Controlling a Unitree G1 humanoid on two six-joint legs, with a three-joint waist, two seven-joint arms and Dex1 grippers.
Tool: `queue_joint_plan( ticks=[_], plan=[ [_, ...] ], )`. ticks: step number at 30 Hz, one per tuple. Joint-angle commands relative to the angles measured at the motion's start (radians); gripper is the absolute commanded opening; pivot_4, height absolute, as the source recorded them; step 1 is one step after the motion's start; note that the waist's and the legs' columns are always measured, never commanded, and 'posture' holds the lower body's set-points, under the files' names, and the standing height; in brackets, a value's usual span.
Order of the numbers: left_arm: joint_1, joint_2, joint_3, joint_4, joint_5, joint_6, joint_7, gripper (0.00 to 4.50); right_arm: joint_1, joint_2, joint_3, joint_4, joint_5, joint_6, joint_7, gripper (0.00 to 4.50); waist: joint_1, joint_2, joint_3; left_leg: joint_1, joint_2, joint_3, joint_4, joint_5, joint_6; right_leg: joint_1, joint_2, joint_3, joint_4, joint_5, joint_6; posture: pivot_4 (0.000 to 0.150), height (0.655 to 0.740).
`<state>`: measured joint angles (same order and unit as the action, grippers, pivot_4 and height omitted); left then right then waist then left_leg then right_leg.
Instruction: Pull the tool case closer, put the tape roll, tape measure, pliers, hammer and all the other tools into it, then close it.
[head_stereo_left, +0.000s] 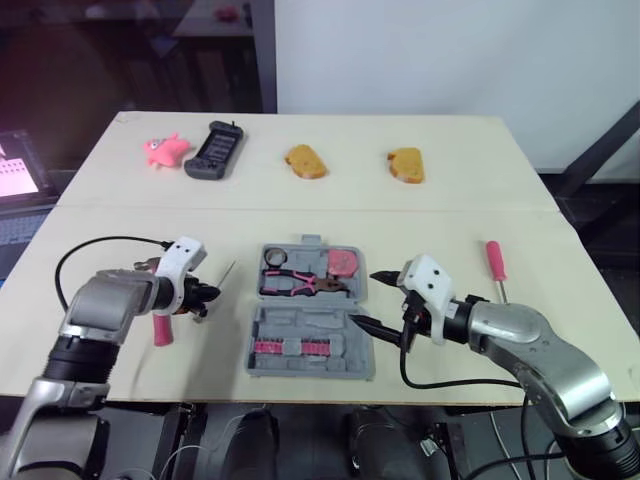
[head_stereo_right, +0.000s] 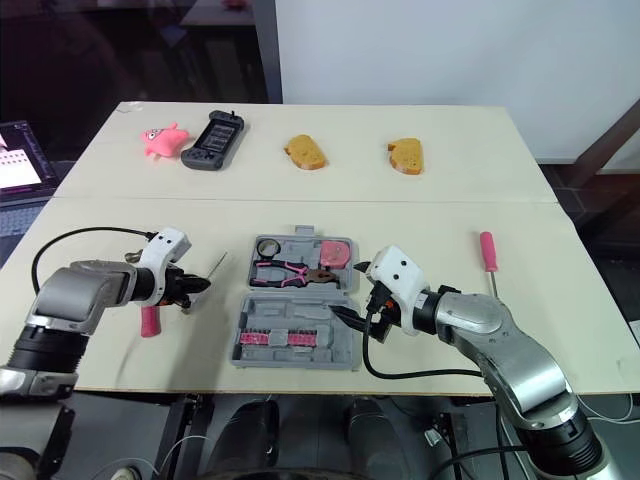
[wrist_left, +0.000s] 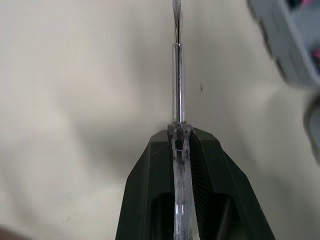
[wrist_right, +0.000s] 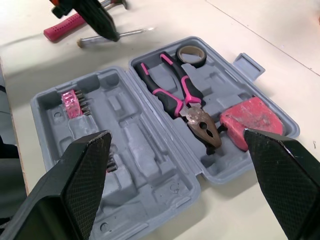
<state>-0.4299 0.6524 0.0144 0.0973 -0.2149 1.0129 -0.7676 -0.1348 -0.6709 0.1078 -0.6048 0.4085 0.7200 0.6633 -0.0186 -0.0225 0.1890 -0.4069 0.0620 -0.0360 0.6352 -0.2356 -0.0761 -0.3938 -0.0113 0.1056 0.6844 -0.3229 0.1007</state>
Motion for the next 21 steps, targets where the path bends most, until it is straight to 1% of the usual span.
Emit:
queue_joint_plan(
  ticks=[1,2,4,6,9,10,21],
  plan=[
    [0.029,-0.016,0.016,0.025,-0.014,-0.064,0.014,0.02,-0.007,0.006,-0.012,-0.034,0.012,0.004,-0.006,4.5,0.007,0.0,0.0,0.0,0.0,0.0,0.0,0.0,0.0,0.0,0.0,0.0,0.0,0.0,0.0,0.15,0.74],
    [0.037,-0.011,0.015,0.031,-0.016,-0.075,0.006,0.02,-0.006,0.008,-0.012,-0.037,0.013,0.007,-0.009,4.5,0.007,0.001,0.0,0.0,0.0,0.0,0.001,0.0,0.0,0.001,0.0,0.0,0.0,0.0,0.0,0.15,0.74],
    [0.051,-0.001,0.012,0.044,-0.023,-0.086,-0.005,1.03,-0.003,0.009,-0.013,-0.041,0.014,0.011,-0.012,4.5,0.005,0.001,-0.001,0.0,0.0,0.0,0.001,0.0,0.0,0.001,0.0,0.0,0.0,0.0,0.0,0.15,0.74],
    [0.063,0.003,0.012,0.049,-0.033,-0.094,-0.017,1.93,0.001,0.011,-0.013,-0.044,0.014,0.013,-0.016,4.5,0.002,0.001,-0.001,0.0,0.0,0.0,0.001,0.0,0.0,0.0,0.0,0.0,0.0,0.0,0.0,0.15,0.74],
    [0.077,0.004,0.009,0.064,-0.032,-0.127,-0.017,3.48,0.004,0.015,-0.014,-0.045,0.013,0.016,-0.022,4.5,0.001,0.002,-0.001,0.001,0.0,0.0,0.0,0.0,0.0,0.001,0.0,0.0,0.0,0.0,0.0,0.15,0.74],
    [0.078,0.001,0.012,0.071,-0.031,-0.136,-0.012,3.92,0.005,0.016,-0.014,-0.046,0.013,0.017,-0.024,4.5,0.0,0.002,-0.001,0.001,0.0,0.0,0.0,0.0,0.0,0.001,0.0,0.0,0.0,0.0,0.0,0.15,0.74],
    [0.111,-0.017,0.018,0.093,-0.032,-0.226,0.02,3.92,0.011,0.013,-0.025,-0.048,0.014,0.02,-0.03,4.5,0.0,0.002,-0.001,0.002,0.0,0.0,-0.001,0.0,0.0,0.001,0.0,0.0,0.0,0.0,0.0,0.15,0.74]
  ],
)
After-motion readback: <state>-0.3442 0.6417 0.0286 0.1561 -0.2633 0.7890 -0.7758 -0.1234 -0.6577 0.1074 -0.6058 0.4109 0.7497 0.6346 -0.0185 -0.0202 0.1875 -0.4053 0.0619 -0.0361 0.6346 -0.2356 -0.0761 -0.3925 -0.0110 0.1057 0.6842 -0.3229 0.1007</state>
